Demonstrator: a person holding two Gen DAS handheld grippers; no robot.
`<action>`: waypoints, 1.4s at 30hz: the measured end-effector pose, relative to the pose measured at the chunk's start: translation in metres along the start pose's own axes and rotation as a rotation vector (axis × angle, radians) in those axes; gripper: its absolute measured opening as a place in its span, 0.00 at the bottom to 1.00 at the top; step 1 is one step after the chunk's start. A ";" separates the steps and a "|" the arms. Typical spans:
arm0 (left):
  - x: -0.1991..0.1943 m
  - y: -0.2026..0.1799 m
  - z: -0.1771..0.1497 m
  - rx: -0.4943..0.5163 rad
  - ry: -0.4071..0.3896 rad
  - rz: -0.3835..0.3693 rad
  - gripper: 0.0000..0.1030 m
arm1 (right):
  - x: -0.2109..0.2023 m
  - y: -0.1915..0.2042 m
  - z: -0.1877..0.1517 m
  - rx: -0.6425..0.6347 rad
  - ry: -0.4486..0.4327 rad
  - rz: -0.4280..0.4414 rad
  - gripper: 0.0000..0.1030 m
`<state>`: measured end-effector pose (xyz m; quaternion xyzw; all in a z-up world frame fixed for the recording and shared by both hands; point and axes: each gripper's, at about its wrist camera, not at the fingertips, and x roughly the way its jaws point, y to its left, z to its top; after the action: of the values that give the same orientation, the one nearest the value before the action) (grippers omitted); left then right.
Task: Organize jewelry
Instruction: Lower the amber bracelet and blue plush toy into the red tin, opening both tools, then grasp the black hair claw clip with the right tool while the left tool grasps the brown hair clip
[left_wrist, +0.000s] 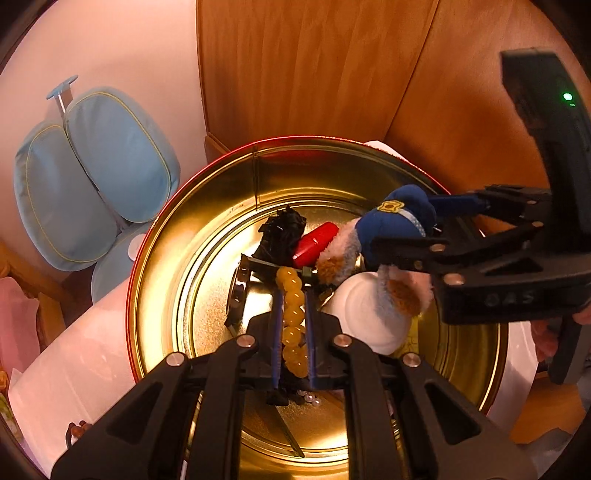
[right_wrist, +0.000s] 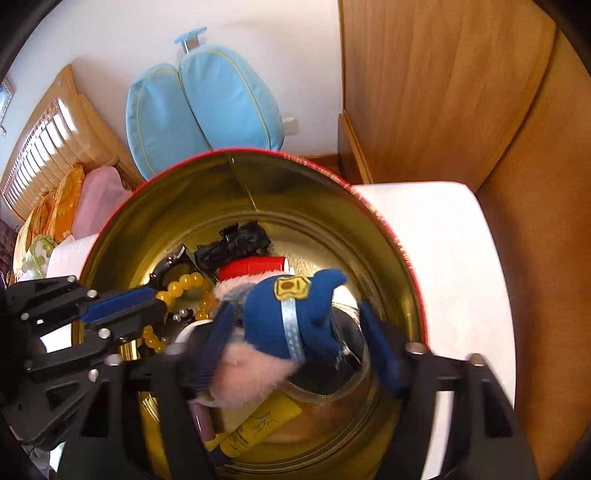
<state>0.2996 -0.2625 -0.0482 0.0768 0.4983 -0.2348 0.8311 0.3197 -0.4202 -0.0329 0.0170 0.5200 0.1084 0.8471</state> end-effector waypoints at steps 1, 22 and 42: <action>0.001 0.000 0.001 0.002 0.003 0.006 0.11 | -0.012 -0.001 -0.005 0.001 -0.039 -0.001 0.90; -0.019 -0.021 -0.021 -0.032 -0.020 0.091 0.65 | -0.132 -0.013 -0.126 0.065 -0.183 0.099 0.94; -0.173 0.036 -0.194 -0.416 -0.073 0.312 0.70 | -0.141 0.052 -0.154 -0.177 -0.150 0.312 0.94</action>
<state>0.0950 -0.1062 0.0016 -0.0287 0.4876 0.0010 0.8726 0.1137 -0.4105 0.0277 0.0308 0.4347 0.2822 0.8547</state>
